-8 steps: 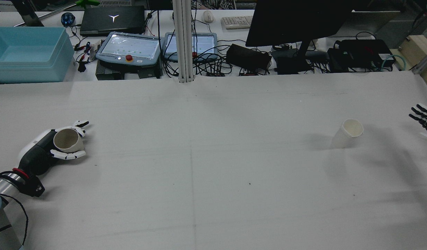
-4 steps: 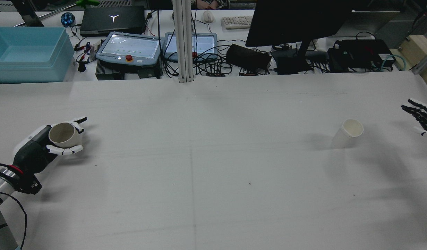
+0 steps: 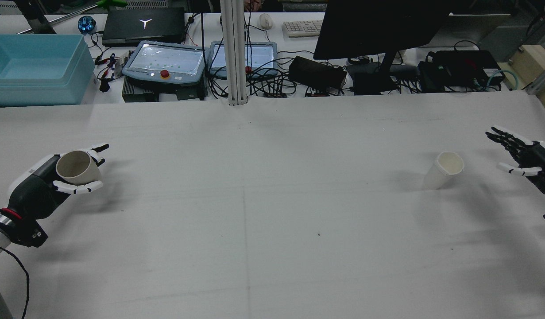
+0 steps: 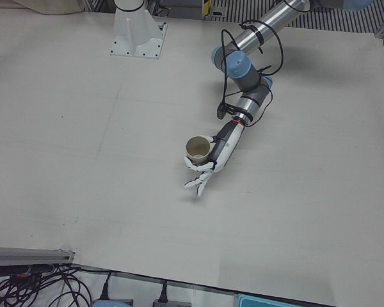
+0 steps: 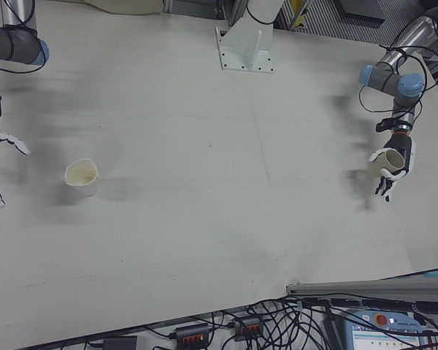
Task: Pour water
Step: 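Reach the right hand to the other beige cup and grasp it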
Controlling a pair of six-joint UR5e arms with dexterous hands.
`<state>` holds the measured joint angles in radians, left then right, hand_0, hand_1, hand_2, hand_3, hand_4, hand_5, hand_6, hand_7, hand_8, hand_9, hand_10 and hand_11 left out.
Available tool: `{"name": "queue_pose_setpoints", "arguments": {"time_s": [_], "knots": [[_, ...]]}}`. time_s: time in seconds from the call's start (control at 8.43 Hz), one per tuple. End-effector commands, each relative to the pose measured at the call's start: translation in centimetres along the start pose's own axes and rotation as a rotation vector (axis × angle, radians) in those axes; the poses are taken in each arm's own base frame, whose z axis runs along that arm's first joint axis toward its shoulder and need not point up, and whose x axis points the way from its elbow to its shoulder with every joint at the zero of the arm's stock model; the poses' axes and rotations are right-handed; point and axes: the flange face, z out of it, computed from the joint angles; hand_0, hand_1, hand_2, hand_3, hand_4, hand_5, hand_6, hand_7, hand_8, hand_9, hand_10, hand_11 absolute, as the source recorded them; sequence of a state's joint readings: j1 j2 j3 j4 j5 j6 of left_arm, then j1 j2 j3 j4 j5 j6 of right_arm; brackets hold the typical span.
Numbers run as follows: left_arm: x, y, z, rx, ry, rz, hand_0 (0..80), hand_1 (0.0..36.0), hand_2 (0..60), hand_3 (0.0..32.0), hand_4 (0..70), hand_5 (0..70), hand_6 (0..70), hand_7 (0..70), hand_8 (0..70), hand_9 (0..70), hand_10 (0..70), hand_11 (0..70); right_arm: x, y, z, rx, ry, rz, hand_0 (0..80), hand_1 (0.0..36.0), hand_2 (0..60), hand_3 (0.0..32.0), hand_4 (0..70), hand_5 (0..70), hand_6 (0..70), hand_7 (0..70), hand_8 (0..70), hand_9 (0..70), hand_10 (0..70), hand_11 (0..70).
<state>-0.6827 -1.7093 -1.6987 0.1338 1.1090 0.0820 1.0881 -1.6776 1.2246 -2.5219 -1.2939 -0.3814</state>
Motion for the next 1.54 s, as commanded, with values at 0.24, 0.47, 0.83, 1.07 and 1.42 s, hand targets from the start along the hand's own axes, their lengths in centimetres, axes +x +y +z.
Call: {"name": "queue_pose_setpoints", "arguments": {"time_s": [0.24, 0.47, 0.83, 1.07, 1.42], "knots": [[0.6, 0.0, -1.1, 0.014, 0.002, 0.003, 80.0, 36.0, 60.0, 0.0, 70.0, 70.0, 15.9, 15.1, 3.0, 1.6, 6.6, 13.4, 4.3, 3.1, 3.6, -0.061, 0.065, -0.035, 63.2, 33.8, 27.5, 0.0, 0.0, 10.4, 12.7, 4.3, 3.9, 2.3, 0.0, 0.0], [0.6, -0.2, -1.2, 0.016, 0.002, 0.004, 80.0, 36.0, 60.0, 0.0, 68.9, 70.0, 15.5, 14.7, 2.9, 1.5, 6.6, 13.6, 4.9, 3.0, 2.9, -0.058, 0.085, -0.036, 64.8, 35.0, 27.4, 0.0, 0.0, 10.7, 12.8, 5.4, 3.7, 2.1, 0.0, 0.0], [0.7, -0.5, -1.4, 0.020, 0.001, 0.006, 80.0, 36.0, 60.0, 0.0, 68.0, 70.0, 15.2, 14.2, 2.9, 1.4, 6.7, 13.7, 5.5, 3.2, 2.8, -0.064, 0.100, -0.033, 65.9, 35.1, 24.8, 0.0, 0.0, 10.4, 10.5, 2.8, 1.5, 0.0, 0.0, 0.0], [0.7, -0.4, -1.4, 0.019, 0.001, 0.005, 80.0, 36.0, 60.0, 0.0, 67.3, 70.0, 15.1, 14.0, 2.8, 1.4, 6.7, 13.7, 5.8, 3.6, 3.0, -0.072, 0.101, -0.037, 59.5, 27.3, 9.0, 0.0, 0.0, 8.4, 9.3, 1.1, 0.8, 0.0, 0.0, 0.0], [0.8, -0.5, -1.4, 0.016, 0.003, 0.004, 80.0, 36.0, 60.0, 0.0, 66.7, 70.0, 15.1, 13.9, 2.8, 1.3, 6.7, 13.7, 6.5, 5.4, 3.9, -0.096, 0.106, -0.062, 60.5, 28.6, 12.8, 0.0, 0.0, 8.7, 11.1, 5.4, 1.2, 0.0, 0.0, 0.0]]}}
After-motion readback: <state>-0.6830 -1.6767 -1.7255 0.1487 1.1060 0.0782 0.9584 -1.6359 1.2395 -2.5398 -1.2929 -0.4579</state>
